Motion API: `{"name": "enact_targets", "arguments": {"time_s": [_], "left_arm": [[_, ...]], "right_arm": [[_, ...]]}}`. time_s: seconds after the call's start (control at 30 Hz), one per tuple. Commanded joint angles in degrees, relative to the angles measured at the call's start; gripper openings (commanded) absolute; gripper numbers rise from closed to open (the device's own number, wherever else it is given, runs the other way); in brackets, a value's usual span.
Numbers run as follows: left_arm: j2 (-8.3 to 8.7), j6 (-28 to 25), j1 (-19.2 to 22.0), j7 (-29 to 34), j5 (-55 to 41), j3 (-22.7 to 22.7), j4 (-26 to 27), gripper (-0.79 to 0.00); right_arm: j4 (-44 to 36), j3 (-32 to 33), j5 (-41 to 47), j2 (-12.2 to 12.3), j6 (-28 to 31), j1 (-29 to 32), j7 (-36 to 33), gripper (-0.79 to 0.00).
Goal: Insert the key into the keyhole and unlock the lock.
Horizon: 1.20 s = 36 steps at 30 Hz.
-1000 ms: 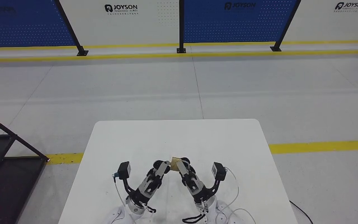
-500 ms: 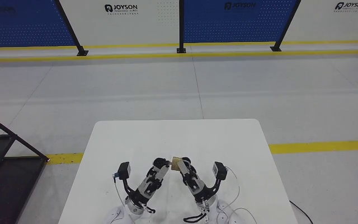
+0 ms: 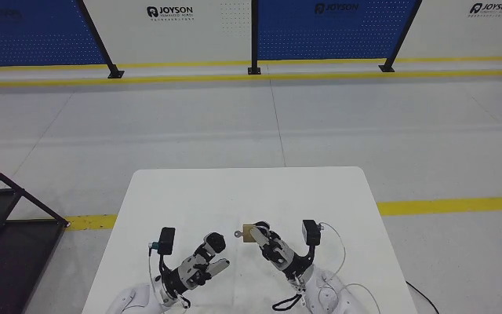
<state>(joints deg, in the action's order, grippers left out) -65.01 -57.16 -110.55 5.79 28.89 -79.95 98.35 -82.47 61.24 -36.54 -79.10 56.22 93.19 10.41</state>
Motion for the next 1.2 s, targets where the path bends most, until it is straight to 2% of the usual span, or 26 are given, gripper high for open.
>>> {"name": "enact_targets", "arguments": {"time_s": [0.0, 0.3, 0.4, 0.6, 0.67, 0.7, 0.73, 0.77, 0.87, 0.97, 1.07, 1.17], "left_arm": [[-0.03, 0.0, 0.0, -0.7, 0.3, 0.1, 0.0, 0.0], [-0.03, 0.8, 0.6, -0.1, 1.6, 0.1, 0.5, 0.0], [0.04, -0.8, 1.7, 0.5, 1.2, 1.6, 0.0, 0.0], [1.96, -0.8, 4.5, 6.0, -6.3, 1.5, -0.8, 0.0], [2.67, -0.8, 5.0, 7.4, -9.3, 1.5, -1.1, -0.074], [3.01, -0.8, 5.4, 8.4, -10.8, 1.6, -1.4, -0.135], [3.32, -0.8, 5.7, 9.3, -12.0, 1.7, -1.5, -0.289], [3.6, -0.8, 6.0, 10.1, -12.6, 1.9, -1.7, -0.369], [4.16, -0.8, 6.8, 11.5, -13.4, 3.0, -2.0, -0.425], [4.51, -0.8, 7.5, 11.3, -13.0, 4.2, -2.0, -0.526], [4.71, -0.8, 8.2, 10.3, -11.3, 4.7, -2.8, -0.573], [4.78, -0.8, 8.7, 8.6, -9.4, 5.6, -3.3, -0.582]], "right_arm": [[-0.1, 0.1, 0.0, 0.0, -0.1, 0.1, 0.0, -0.785], [-0.8, 0.1, 0.3, 0.0, -1.5, 0.0, -0.2, -0.785], [-0.1, 0.4, 2.7, 0.4, -1.1, -0.4, -2.7, -0.785], [0.8, 0.8, 8.8, 1.5, 1.6, -1.1, -9.8, -0.785], [0.8, 1.0, 11.1, 1.9, 1.8, -1.2, -12.2, -0.785], [0.6, 0.9, 12.5, 2.1, 1.8, -1.2, -13.3, -0.785], [0.4, 0.9, 13.8, 2.3, 1.8, -1.2, -14.4, -0.785], [0.2, 0.9, 15.0, 2.5, 1.8, -1.3, -15.4, -0.785], [-0.3, 1.1, 17.3, 3.0, 1.8, -1.1, -17.4, -0.785], [-0.6, 1.0, 18.6, 3.4, 1.8, -1.0, -18.8, -0.785], [-0.6, 0.6, 19.4, 3.6, 1.3, -1.2, -20.3, -0.785], [-0.7, 0.4, 19.9, 3.8, 0.7, -1.4, -21.2, -0.785]]}}
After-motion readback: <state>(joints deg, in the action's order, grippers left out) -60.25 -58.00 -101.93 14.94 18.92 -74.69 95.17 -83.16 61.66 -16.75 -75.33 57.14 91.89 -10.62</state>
